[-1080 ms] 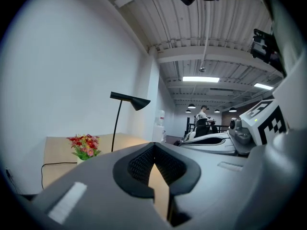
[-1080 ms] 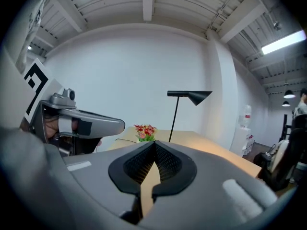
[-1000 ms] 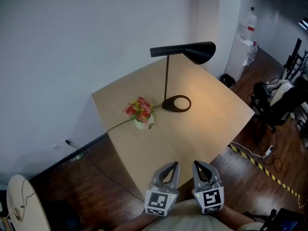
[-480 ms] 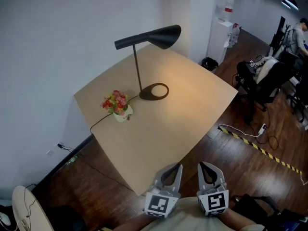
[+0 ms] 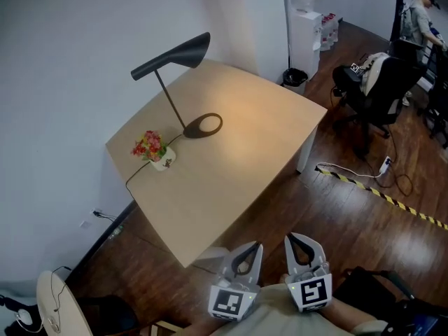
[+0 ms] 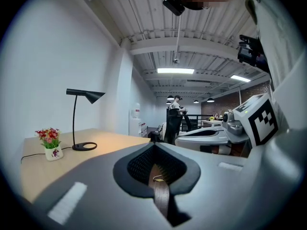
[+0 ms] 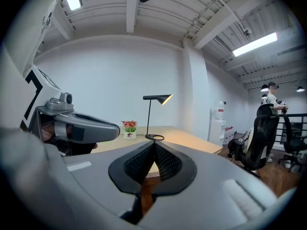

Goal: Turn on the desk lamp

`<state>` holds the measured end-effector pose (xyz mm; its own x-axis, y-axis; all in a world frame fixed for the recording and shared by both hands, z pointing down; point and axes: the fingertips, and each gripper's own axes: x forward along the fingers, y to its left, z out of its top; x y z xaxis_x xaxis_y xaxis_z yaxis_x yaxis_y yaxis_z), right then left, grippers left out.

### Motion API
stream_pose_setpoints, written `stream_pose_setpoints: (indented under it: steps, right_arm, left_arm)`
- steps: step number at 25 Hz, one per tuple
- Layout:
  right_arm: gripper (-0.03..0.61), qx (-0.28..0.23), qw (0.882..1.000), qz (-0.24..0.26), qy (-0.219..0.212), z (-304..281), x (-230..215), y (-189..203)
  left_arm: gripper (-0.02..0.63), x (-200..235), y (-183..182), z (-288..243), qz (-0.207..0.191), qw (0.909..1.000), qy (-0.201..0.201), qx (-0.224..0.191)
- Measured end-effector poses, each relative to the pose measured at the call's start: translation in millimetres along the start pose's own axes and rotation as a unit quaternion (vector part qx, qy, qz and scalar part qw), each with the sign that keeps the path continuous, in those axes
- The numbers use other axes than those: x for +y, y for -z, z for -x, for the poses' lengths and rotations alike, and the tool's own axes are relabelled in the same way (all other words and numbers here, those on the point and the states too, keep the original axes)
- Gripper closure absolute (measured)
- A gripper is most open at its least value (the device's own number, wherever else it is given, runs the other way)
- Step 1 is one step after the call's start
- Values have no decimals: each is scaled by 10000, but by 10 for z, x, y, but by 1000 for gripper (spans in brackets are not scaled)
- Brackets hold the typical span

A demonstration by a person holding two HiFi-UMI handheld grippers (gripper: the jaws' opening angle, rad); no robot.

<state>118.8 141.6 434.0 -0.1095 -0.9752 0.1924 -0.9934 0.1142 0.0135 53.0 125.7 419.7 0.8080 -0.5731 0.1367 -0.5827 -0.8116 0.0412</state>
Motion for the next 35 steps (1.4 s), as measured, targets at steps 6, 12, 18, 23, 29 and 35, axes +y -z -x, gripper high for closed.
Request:
stream_pose_setpoints:
  steps: [6, 12, 18, 23, 29, 35]
  right_arm:
    - [578, 99, 9985, -118, -517, 232, -9, 232]
    - [578, -22, 9969, -35, -783, 236, 169, 165]
    - [578, -148, 9966, 57, -812, 216, 474, 39]
    - [580, -154, 9967, 177, -778, 240, 820, -28]
    - [581, 50, 9965, 311, -771, 297, 1105, 14]
    - [581, 176, 9971, 339, -664, 379, 1220, 51]
  left_arm:
    - [615, -235, 129, 145, -20, 9986, -437, 314]
    - [615, -182, 115, 329, -77, 9971, -656, 375]
    - [615, 53, 101, 605, -88, 9965, -802, 228]
    - [615, 293, 214, 939, -3, 9958, -880, 263]
    - [615, 370, 189, 1139, 2, 9973, -727, 44]
    - [615, 357, 247, 1248, 147, 9981, -591, 45]
